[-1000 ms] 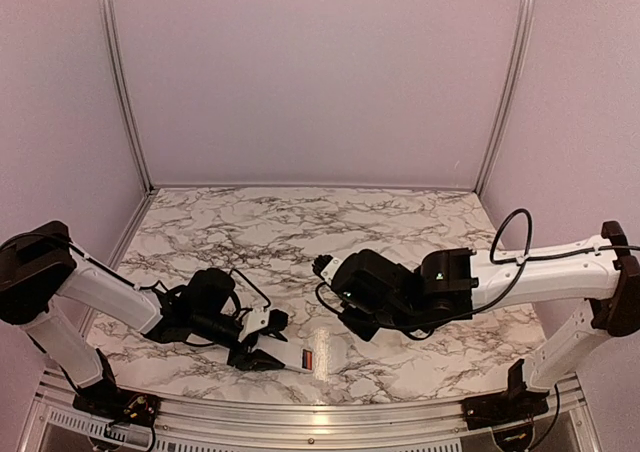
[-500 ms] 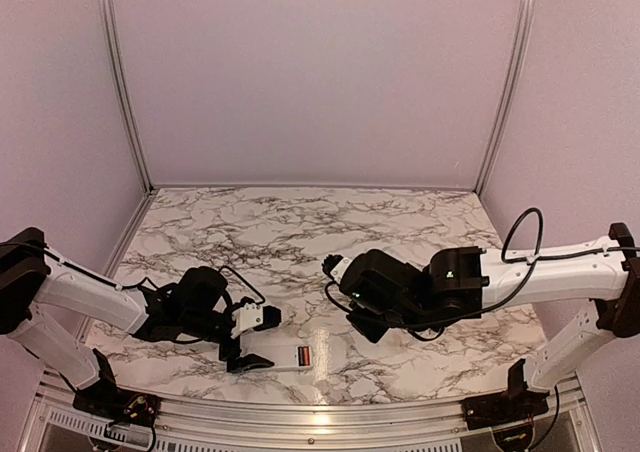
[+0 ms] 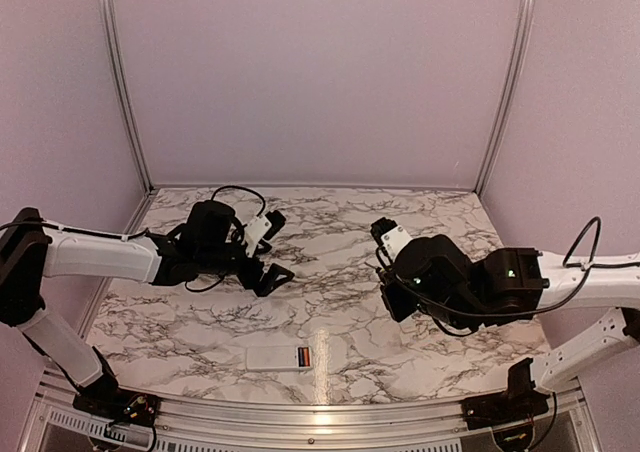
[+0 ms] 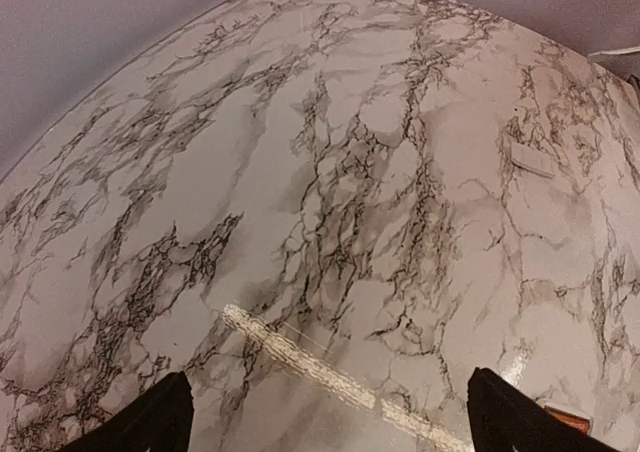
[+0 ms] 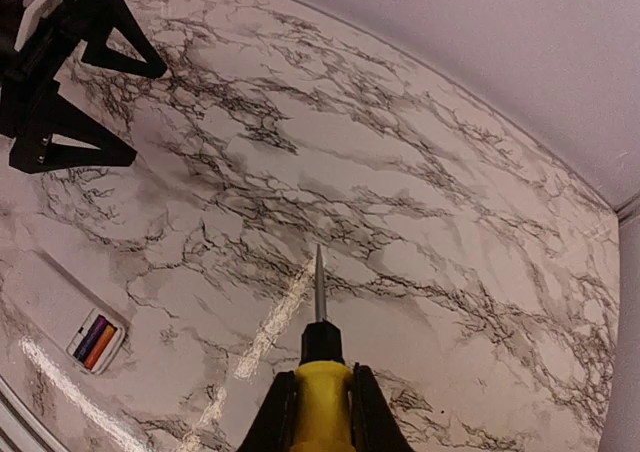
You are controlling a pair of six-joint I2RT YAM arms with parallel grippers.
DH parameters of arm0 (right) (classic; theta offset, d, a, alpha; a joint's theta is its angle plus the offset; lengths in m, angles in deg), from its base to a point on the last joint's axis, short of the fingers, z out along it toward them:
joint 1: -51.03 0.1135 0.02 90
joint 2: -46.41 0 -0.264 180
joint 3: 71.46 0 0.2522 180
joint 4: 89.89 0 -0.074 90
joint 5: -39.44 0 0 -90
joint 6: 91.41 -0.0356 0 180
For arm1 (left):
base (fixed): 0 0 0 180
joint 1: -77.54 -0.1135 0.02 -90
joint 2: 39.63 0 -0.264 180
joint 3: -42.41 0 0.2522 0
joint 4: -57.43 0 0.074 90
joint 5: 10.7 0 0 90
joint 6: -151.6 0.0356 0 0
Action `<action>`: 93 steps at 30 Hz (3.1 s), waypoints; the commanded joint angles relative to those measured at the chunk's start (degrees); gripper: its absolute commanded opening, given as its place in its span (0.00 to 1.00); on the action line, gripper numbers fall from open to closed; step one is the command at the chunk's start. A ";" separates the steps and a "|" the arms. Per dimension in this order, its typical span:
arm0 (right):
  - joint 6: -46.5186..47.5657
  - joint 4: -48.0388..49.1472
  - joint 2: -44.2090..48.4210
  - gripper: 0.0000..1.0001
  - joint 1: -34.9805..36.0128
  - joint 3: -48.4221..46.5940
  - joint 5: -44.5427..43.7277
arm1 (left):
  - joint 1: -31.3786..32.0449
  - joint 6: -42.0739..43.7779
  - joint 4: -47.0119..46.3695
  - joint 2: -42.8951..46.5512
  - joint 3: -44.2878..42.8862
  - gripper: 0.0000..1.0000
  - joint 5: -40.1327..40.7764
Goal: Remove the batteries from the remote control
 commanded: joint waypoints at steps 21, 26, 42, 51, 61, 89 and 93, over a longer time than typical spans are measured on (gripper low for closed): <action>6.28 2.92 11.59 0.00 -7.84 1.65 24.31 | 7.85 14.30 6.80 11.82 13.18 0.99 -3.12; 5.74 1.36 11.06 0.00 -7.84 1.50 25.82 | 9.90 11.87 12.06 5.82 9.10 0.99 -2.19; 2.24 -1.58 11.32 0.00 -7.77 1.78 25.43 | 16.97 15.69 18.67 -3.69 3.78 0.99 2.69; 1.02 -3.82 13.73 0.00 -7.75 2.65 24.89 | 18.92 16.36 21.13 -10.25 0.05 0.61 4.13; 1.64 -8.20 17.34 0.00 -7.76 2.04 24.11 | 19.71 13.13 12.40 -9.59 -2.66 0.43 -1.62; 2.17 -6.20 13.54 0.00 -7.80 1.57 25.52 | 18.80 4.14 -12.22 -9.35 10.37 0.97 -2.93; 2.39 -5.40 11.79 0.00 -7.71 1.20 26.46 | 17.69 3.26 -13.86 -11.42 10.20 0.91 -5.34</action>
